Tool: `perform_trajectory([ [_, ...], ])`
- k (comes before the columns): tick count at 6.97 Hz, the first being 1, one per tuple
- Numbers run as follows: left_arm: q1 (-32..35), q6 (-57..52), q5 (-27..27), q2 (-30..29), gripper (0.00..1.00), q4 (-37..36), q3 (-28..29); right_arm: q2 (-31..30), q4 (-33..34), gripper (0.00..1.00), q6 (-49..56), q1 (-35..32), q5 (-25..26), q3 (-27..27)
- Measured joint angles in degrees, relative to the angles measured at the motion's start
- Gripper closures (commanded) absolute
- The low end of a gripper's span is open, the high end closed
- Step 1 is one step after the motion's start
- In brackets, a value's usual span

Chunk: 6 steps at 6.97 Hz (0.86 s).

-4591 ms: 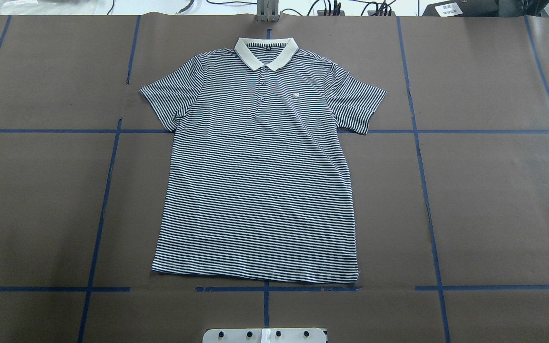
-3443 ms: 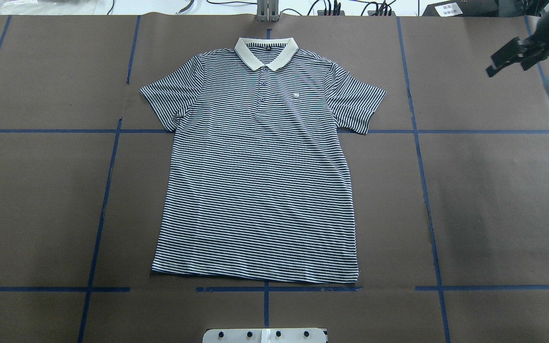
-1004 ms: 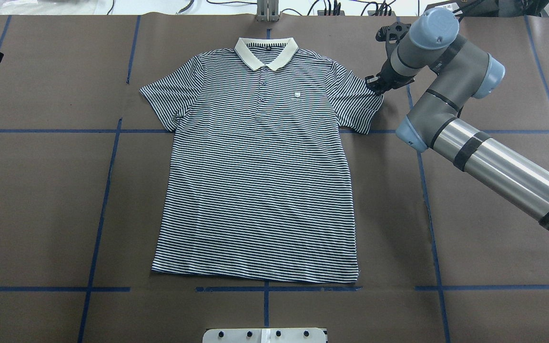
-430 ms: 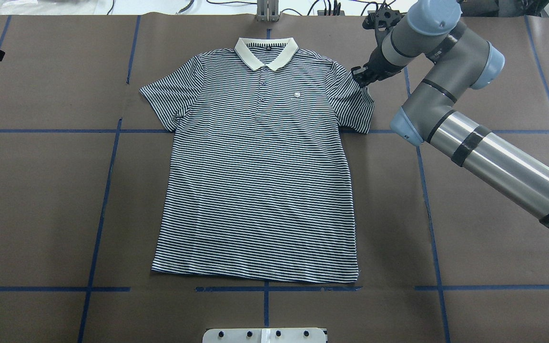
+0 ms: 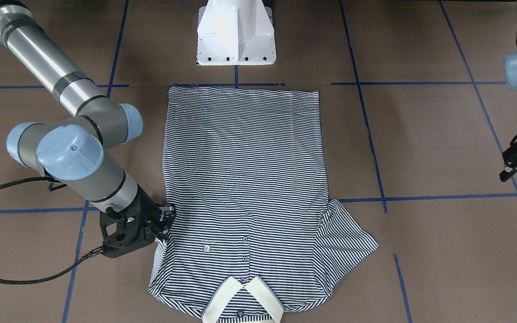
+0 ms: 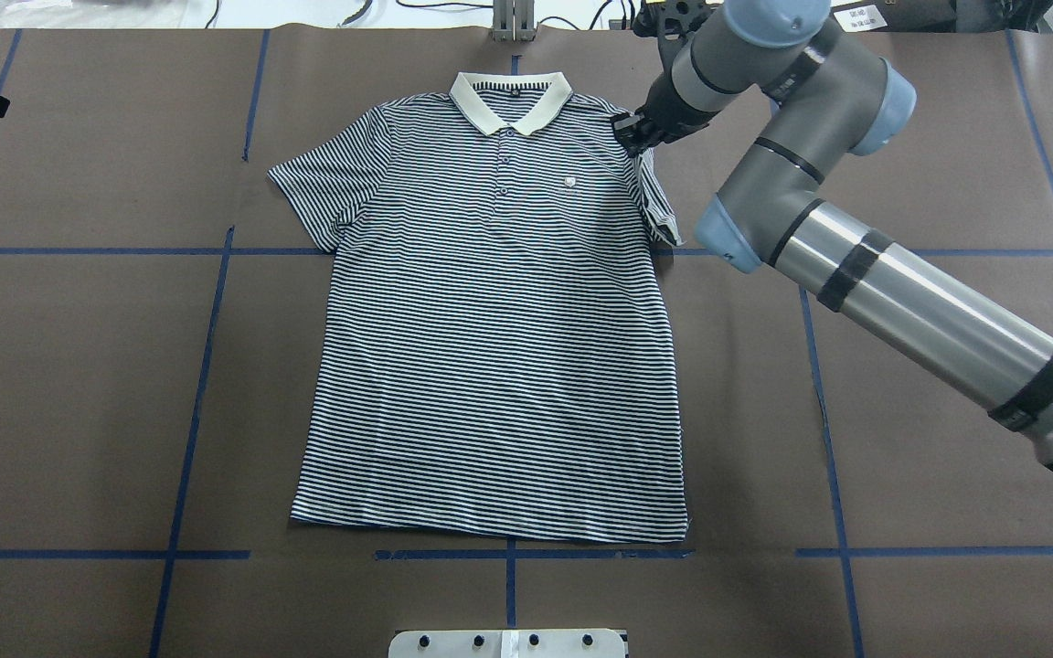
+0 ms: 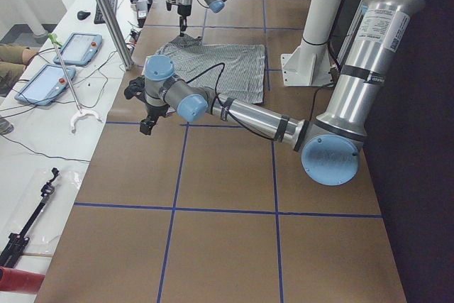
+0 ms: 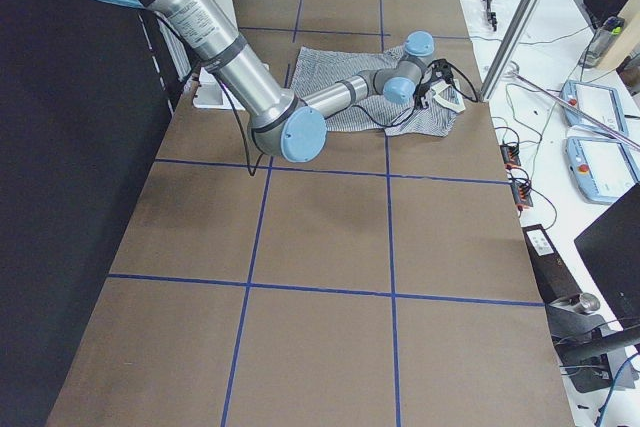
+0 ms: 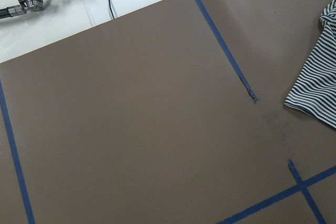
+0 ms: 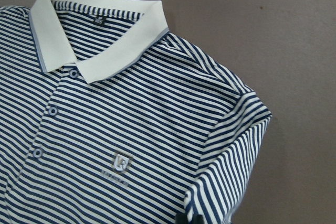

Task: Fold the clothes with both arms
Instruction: 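Fold the grasped sleeve inward onto the shirt body with the right gripper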

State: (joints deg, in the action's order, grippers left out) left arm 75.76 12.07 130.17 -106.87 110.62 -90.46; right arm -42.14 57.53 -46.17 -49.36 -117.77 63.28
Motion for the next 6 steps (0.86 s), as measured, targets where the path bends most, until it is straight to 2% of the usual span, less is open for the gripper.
perform_trajectory([
  [1, 0.0, 0.0, 0.0, 0.0, 0.00, 0.0, 0.1, 4.7, 0.2, 1.00, -0.5, 1.4, 3.1, -5.3],
  [2, 0.0, -0.1, 0.0, 0.0, 0.00, 0.1, 0.2, 8.5, 0.3, 0.65, -0.7, 2.6, 6.1, -10.5],
  [3, 0.0, 0.0, 0.0, -0.2, 0.00, 0.1, 0.2, 10.3, 0.2, 0.01, -0.8, 3.6, 8.5, -13.5],
  [6, -0.3, 1.4, -0.2, -1.5, 0.00, 0.1, 0.8, 11.0, -1.9, 0.00, -4.1, 4.7, 9.8, -14.9],
])
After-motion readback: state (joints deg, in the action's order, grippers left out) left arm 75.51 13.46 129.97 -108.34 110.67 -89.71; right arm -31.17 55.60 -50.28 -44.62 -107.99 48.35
